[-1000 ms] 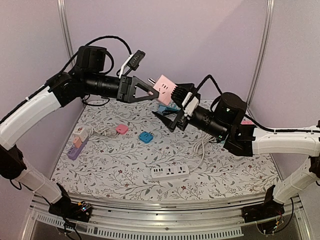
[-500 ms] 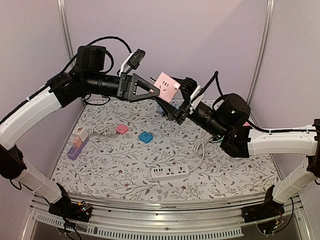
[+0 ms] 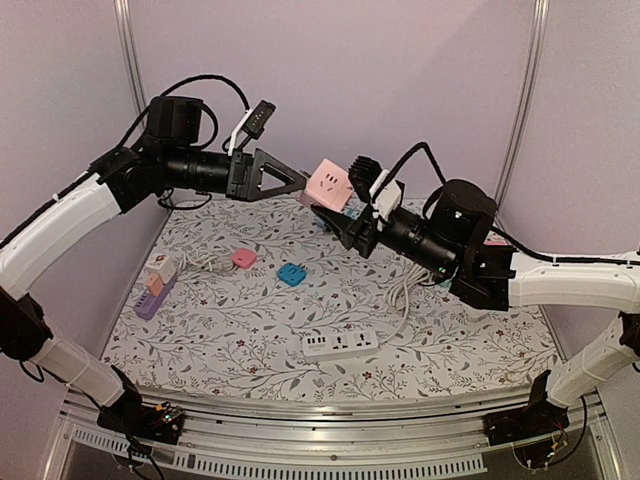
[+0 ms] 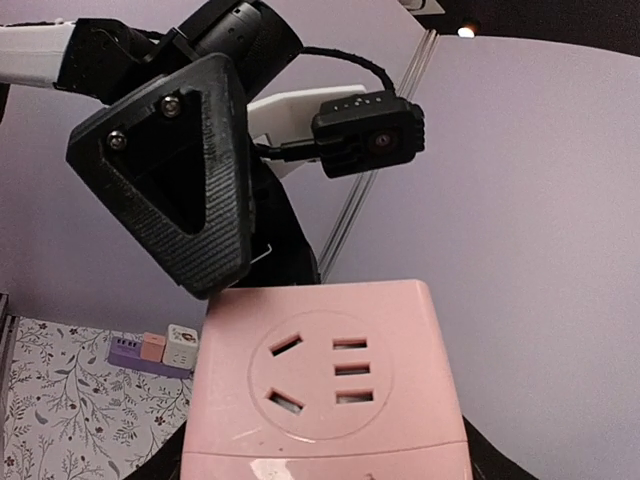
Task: Insert the plug
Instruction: Pick up the plug from the center of the board.
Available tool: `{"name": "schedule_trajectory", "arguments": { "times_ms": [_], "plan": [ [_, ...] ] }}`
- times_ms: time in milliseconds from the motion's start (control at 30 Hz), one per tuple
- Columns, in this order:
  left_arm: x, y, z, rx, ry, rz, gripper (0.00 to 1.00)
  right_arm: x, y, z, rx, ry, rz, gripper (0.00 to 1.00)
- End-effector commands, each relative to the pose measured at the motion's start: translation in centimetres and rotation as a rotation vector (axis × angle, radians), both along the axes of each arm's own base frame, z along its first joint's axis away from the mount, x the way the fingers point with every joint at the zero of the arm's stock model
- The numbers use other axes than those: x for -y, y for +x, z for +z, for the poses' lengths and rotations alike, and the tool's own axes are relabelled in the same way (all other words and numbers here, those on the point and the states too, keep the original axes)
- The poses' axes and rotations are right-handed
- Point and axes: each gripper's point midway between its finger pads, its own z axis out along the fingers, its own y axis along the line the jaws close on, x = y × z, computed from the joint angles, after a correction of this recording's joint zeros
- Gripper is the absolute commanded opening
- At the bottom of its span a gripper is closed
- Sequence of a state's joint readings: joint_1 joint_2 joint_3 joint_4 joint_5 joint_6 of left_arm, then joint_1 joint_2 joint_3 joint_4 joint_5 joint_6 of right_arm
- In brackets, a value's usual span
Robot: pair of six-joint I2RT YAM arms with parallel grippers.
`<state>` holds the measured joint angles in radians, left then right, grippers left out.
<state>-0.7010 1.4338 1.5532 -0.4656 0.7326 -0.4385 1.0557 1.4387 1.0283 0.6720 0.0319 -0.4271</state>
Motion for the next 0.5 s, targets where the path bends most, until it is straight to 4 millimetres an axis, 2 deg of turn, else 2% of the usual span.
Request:
{"name": "schedule_trajectory", "arguments": {
  "times_ms": [0, 67, 167, 333, 467],
  "plan": [
    [-4.5, 2.1, 0.7, 0.33, 0.074, 0.045, 1.0, 3.2, 2.3, 0.3, -0.267, -0.049, -0.146, 0.0],
    [-6.1, 2.1, -0.4, 0.46, 0.173, 0.048, 0.99, 4.2, 2.7, -1.5, -0.454, -0.15, -0.144, 0.0],
    [-8.1, 1.5, -3.6, 0.592, 0.344, 0.015, 1.0, 5.5, 2.4, -4.4, -0.73, -0.223, -0.123, 0.0],
    [-12.3, 2.5, -11.2, 0.722, 0.731, 0.006, 1.0, 8.1, 2.3, -9.2, -1.123, -0.311, -0.243, 0.0],
    [-17.4, 3.2, -17.1, 0.71, 1.137, -0.089, 0.99, 9.5, 1.7, -12.6, -1.352, -0.366, -0.369, 0.0]
  ]
}}
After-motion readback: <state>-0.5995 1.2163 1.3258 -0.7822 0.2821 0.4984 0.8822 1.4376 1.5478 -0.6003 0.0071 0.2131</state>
